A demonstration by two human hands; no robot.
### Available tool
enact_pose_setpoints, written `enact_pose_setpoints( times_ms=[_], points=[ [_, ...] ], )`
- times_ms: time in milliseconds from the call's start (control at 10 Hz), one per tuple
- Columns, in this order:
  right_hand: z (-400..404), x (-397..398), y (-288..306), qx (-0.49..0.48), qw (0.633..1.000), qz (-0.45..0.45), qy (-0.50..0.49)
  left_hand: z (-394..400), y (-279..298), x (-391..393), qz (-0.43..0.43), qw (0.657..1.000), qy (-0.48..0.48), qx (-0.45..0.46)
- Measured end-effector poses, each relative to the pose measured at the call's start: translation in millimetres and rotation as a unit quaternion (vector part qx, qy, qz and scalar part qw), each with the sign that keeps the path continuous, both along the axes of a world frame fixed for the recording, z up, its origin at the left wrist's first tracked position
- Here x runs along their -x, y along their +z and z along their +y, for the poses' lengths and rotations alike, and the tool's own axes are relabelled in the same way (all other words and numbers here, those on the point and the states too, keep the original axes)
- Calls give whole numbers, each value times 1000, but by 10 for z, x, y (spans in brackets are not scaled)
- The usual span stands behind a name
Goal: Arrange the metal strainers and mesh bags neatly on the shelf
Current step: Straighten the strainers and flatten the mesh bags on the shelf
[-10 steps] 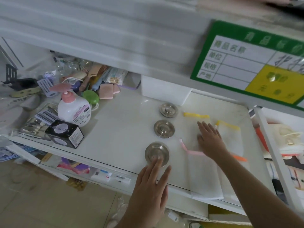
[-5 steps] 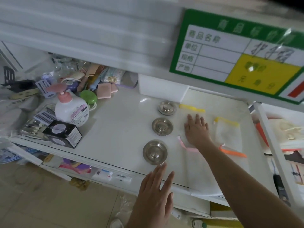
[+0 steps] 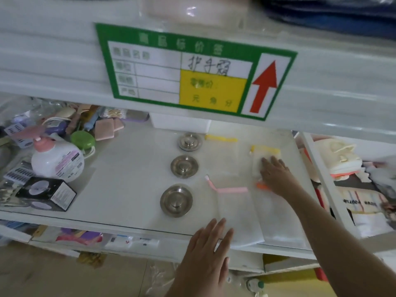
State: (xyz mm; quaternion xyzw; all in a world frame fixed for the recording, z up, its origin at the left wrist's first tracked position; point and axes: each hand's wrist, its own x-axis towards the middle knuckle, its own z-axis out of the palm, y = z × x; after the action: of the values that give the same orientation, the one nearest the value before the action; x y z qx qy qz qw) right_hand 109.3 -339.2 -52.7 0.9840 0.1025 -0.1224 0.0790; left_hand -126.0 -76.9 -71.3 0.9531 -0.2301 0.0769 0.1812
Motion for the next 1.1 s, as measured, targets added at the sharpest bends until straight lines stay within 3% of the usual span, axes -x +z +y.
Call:
enact_pose_setpoints(
  times_ms=[100, 200, 400, 500, 600, 800, 900, 1000, 1100],
  points=[
    [-6, -126, -83, 51, 994, -29, 93, -91, 14, -54, 7, 1000, -22, -17],
    [100, -188, 7, 71, 994, -15, 83, -175, 9, -133, 13, 999, -39, -33],
    [149, -255, 20, -51, 995, -2, 82, -260, -42, -242, 14, 999, -44, -30],
    [251, -68, 227, -152, 987, -51, -11, -254, -114, -265, 7, 998, -54, -23],
    [204, -56, 147, -166, 982, -45, -73, -255, -113, -271, 8, 998, -57, -21],
    [52, -175, 73, -134, 990, -1, -51, -240, -51, -283, 7, 999, -48, -23],
    [103, -96, 217, -221, 971, -28, -90, -231, -28, -299, 1, 999, -50, -22],
    [148, 178, 380, -336, 924, -155, -96, -181, -12, -318, -7, 998, -63, -25],
    [153, 636, 441, -382, 892, -229, -82, -69, -9, -325, -8, 996, -75, -39]
  ],
)
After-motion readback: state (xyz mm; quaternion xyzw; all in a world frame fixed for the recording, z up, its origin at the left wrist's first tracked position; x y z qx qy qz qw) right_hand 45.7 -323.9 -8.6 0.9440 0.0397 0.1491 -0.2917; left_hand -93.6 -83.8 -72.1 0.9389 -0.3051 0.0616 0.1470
